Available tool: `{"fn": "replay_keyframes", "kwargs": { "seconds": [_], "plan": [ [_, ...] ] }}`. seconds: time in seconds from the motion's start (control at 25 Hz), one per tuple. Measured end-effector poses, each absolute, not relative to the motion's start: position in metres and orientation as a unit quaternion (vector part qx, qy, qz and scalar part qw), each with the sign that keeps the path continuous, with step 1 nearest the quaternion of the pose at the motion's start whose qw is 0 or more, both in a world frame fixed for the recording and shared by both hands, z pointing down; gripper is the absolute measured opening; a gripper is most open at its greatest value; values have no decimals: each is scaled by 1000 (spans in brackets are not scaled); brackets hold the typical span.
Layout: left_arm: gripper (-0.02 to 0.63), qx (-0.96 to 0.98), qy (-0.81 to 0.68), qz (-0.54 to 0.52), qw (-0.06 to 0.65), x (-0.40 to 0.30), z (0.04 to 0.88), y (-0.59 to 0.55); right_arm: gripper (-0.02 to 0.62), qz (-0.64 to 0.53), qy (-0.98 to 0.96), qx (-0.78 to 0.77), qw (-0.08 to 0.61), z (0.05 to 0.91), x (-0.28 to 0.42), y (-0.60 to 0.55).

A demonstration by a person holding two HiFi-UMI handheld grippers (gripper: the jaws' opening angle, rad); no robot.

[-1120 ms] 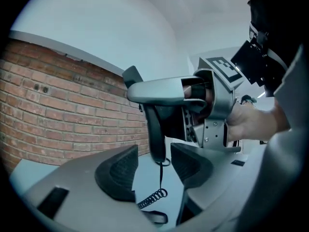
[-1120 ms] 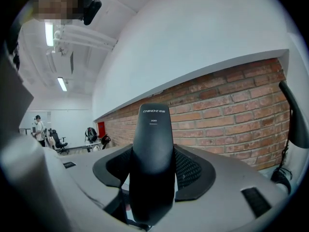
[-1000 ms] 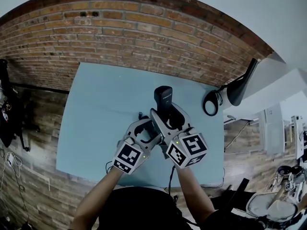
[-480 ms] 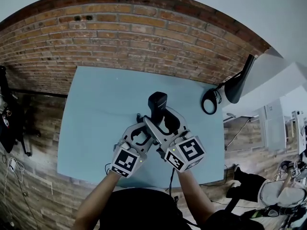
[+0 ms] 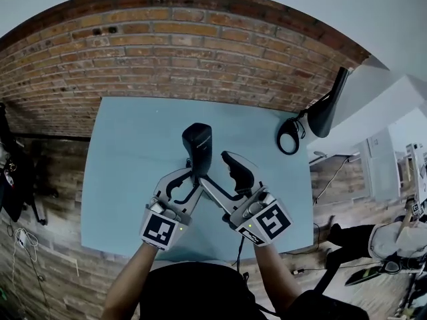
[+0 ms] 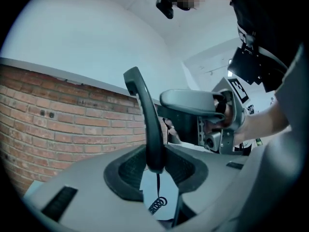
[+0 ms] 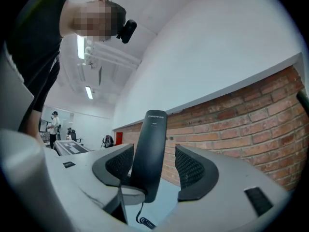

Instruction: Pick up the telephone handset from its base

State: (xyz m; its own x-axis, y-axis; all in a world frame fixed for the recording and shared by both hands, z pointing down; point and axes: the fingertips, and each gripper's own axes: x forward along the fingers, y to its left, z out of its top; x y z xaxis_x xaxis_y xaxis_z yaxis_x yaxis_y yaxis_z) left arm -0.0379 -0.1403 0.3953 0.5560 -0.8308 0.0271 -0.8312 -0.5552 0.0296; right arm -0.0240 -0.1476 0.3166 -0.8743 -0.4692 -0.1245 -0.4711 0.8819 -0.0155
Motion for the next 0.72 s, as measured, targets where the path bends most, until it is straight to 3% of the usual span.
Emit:
{"fn": "replay_keyframes", "kwargs": {
  "seconds": [0.52,0.72],
  "plan": [
    [143,833,-550,35,-48,-90,389,-131,255,46,956,-289,13,355,-2,-140],
    [143,831,-552,38,-58,-97,398,-116,210,58,950,-305,-29,383,-5,-129]
  ]
}}
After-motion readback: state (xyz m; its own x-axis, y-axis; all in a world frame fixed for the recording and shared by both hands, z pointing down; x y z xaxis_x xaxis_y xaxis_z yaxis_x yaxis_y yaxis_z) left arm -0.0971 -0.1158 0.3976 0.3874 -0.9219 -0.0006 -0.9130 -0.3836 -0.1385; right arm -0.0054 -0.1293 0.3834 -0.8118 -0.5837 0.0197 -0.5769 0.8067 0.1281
